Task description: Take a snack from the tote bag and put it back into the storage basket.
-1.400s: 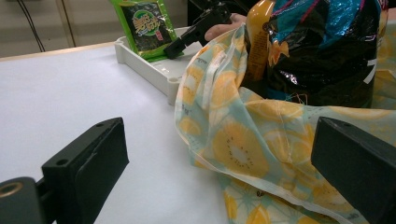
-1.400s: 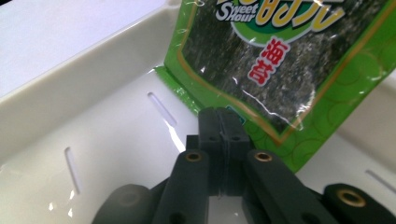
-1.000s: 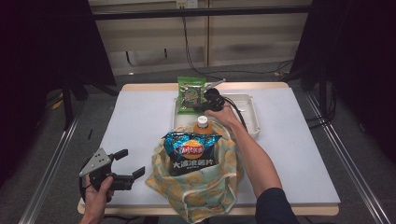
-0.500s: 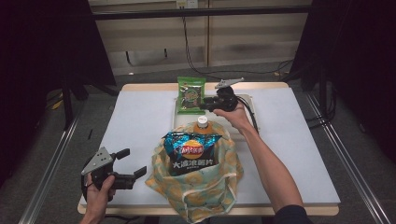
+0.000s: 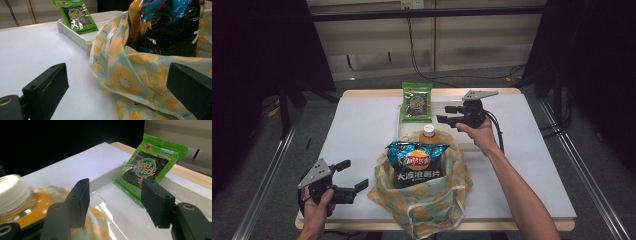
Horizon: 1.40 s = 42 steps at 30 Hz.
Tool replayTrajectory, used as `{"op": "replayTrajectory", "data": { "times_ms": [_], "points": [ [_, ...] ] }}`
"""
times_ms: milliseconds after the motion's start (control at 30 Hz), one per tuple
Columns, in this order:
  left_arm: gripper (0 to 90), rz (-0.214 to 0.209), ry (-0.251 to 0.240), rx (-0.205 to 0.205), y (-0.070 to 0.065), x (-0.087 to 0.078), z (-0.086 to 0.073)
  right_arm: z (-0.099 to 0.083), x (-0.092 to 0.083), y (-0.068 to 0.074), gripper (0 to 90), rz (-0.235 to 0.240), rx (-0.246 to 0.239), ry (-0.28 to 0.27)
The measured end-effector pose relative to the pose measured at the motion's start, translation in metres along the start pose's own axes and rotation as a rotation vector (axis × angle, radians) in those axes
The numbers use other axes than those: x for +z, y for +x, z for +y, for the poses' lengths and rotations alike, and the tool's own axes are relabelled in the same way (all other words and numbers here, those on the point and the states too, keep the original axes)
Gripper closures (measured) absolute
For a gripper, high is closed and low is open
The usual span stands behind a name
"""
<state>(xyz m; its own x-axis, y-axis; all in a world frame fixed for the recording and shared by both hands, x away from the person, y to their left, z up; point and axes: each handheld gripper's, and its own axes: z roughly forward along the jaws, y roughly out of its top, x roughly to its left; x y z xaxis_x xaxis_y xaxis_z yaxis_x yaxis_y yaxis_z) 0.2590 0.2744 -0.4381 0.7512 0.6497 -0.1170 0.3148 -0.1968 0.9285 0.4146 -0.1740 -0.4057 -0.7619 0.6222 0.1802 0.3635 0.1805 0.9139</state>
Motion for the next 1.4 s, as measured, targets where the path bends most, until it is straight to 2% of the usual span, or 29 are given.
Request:
{"op": "replayTrajectory", "data": {
  "times_ms": [133, 167, 367, 500, 533, 633, 733, 767, 800, 867, 1067, 1100, 1133, 1200, 1267, 1333, 1400],
  "points": [
    [3.7, -0.008, -0.003, 0.007, 0.000, 0.001, 0.000, -0.002, -0.019, 0.008, 46.8, 0.019, 0.003, -0.018],
    [3.7, 0.005, 0.000, 0.004, -0.001, 0.000, 0.001, -0.003, -0.023, 0.010, 46.2, 0.018, 0.004, -0.019],
    [3.7, 0.015, 0.000, 0.005, -0.003, -0.002, 0.000, -0.009, -0.041, 0.033, 45.0, 0.036, -0.014, -0.008],
    [4.3, 0.001, 0.009, 0.014, -0.007, -0.001, 0.001, -0.012, -0.057, 0.046, 44.3, 0.044, -0.016, -0.027],
    [4.7, -0.012, 0.009, 0.023, -0.007, -0.001, 0.002, -0.013, -0.060, 0.048, 42.8, 0.055, -0.011, -0.025],
    [4.7, -0.009, 0.004, 0.017, -0.011, 0.001, 0.004, -0.015, -0.068, 0.053, 37.9, 0.064, -0.012, -0.013],
    [4.7, -0.011, 0.024, 0.036, -0.010, 0.002, 0.003, -0.017, -0.078, 0.060, 26.4, 0.085, 0.006, -0.027],
    [4.8, -0.020, 0.016, 0.033, -0.010, 0.002, 0.003, -0.017, -0.081, 0.062, 24.5, 0.084, -0.001, -0.030],
    [4.8, -0.006, 0.021, 0.027, -0.011, 0.002, 0.003, -0.017, -0.084, 0.065, 23.9, 0.088, -0.002, -0.035],
    [4.8, -0.006, 0.020, 0.028, -0.010, 0.001, 0.002, -0.016, -0.087, 0.072, 21.6, 0.103, -0.008, -0.032],
    [4.8, -0.014, 0.024, 0.033, -0.011, 0.001, 0.002, -0.012, -0.079, 0.088, 18.9, 0.163, -0.023, -0.023],
    [4.7, -0.027, 0.017, 0.034, -0.011, 0.002, 0.002, -0.012, -0.076, 0.090, 18.5, 0.170, -0.021, -0.013],
    [4.8, -0.008, 0.025, 0.036, -0.012, 0.002, 0.002, -0.013, -0.073, 0.092, 17.3, 0.176, -0.018, -0.004],
    [4.8, -0.028, 0.024, 0.035, -0.011, 0.003, 0.001, -0.013, -0.067, 0.096, 16.2, 0.195, -0.023, 0.005],
    [4.8, -0.018, 0.031, 0.041, -0.010, 0.003, 0.002, -0.013, -0.061, 0.099, 15.2, 0.215, -0.021, 0.008],
    [4.7, -0.009, 0.029, 0.028, -0.010, 0.003, 0.002, -0.014, -0.055, 0.103, 14.5, 0.228, -0.024, 0.018],
    [4.7, -0.017, 0.025, 0.029, -0.009, 0.003, 0.001, -0.015, -0.049, 0.106, 14.3, 0.240, -0.028, 0.029]
  ]
}}
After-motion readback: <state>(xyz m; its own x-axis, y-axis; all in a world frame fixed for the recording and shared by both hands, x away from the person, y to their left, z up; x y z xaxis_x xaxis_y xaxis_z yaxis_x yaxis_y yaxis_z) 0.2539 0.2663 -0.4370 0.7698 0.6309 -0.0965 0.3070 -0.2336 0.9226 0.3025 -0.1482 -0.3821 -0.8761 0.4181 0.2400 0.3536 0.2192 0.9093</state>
